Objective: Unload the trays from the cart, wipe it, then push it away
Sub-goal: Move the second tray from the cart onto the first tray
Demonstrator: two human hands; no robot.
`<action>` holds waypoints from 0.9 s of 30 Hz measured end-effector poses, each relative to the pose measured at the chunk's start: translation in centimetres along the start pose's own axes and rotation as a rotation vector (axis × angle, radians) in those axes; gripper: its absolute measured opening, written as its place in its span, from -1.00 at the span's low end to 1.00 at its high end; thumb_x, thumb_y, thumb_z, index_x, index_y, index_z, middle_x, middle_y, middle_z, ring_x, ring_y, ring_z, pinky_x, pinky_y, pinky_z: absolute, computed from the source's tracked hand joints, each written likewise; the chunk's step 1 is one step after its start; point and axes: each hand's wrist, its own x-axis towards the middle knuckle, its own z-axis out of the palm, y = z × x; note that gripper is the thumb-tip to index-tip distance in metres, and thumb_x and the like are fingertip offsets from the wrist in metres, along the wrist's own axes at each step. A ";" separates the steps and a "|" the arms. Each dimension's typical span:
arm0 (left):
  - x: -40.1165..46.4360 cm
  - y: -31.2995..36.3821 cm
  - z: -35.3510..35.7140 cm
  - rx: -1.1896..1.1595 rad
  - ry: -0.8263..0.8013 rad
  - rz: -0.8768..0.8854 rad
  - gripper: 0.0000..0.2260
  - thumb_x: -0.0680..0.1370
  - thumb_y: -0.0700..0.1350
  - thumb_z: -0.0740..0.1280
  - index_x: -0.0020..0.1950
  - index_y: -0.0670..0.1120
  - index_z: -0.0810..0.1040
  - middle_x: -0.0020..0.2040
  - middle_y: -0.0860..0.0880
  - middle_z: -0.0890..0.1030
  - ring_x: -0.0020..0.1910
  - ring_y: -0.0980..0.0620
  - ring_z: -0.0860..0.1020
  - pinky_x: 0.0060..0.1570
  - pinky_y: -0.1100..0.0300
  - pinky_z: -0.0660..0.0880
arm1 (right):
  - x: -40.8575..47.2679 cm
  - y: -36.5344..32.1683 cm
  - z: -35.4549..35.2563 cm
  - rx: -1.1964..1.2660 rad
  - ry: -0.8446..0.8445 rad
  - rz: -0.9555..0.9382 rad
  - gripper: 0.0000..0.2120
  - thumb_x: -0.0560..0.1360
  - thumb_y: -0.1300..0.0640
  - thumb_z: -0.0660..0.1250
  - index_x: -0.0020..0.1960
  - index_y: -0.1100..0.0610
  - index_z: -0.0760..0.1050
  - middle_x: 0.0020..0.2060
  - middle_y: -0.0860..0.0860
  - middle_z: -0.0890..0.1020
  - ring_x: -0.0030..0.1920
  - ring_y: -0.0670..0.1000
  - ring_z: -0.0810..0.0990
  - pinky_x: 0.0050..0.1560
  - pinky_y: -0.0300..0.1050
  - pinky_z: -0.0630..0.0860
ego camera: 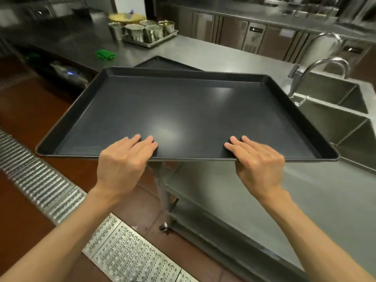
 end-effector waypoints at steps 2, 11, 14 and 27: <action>-1.6 -4.1 -0.8 0.033 0.018 -0.021 -0.83 0.57 -0.26 0.31 0.01 -0.18 0.71 0.00 -0.13 0.72 -0.05 -0.20 0.70 -0.16 -0.05 0.64 | 2.5 -3.4 2.3 0.036 0.022 -0.025 -0.57 0.66 0.19 0.07 -0.07 0.11 0.72 -0.07 0.01 0.76 -0.05 0.15 0.75 -0.28 -0.06 0.63; -6.3 -22.1 -2.4 0.062 0.003 -0.053 -0.85 0.57 -0.21 0.35 -0.02 -0.19 0.72 -0.03 -0.13 0.72 -0.07 -0.20 0.70 -0.26 -0.03 0.65 | 12.0 -17.1 12.8 0.094 0.038 -0.051 -0.86 0.49 0.29 0.39 -0.09 0.12 0.70 -0.08 0.04 0.76 -0.07 0.15 0.74 -0.31 -0.06 0.62; -6.7 -27.3 -1.8 0.069 -0.005 -0.061 -0.74 0.64 -0.16 0.25 -0.03 -0.20 0.72 -0.04 -0.14 0.72 -0.08 -0.21 0.70 -0.27 -0.05 0.65 | 15.1 -20.1 16.3 0.127 0.019 -0.044 -0.71 0.64 0.20 0.21 -0.06 0.13 0.71 -0.05 0.05 0.76 -0.04 0.17 0.74 -0.26 -0.04 0.64; -1.1 -46.6 15.1 0.017 -0.057 -0.023 -0.78 0.55 -0.14 0.28 -0.02 -0.17 0.72 -0.03 -0.12 0.72 -0.08 -0.17 0.71 -0.21 -0.03 0.66 | 26.6 -20.2 37.0 0.087 -0.048 0.047 -0.76 0.31 0.36 0.55 -0.04 0.17 0.72 -0.07 0.09 0.76 -0.06 0.19 0.74 -0.22 0.04 0.68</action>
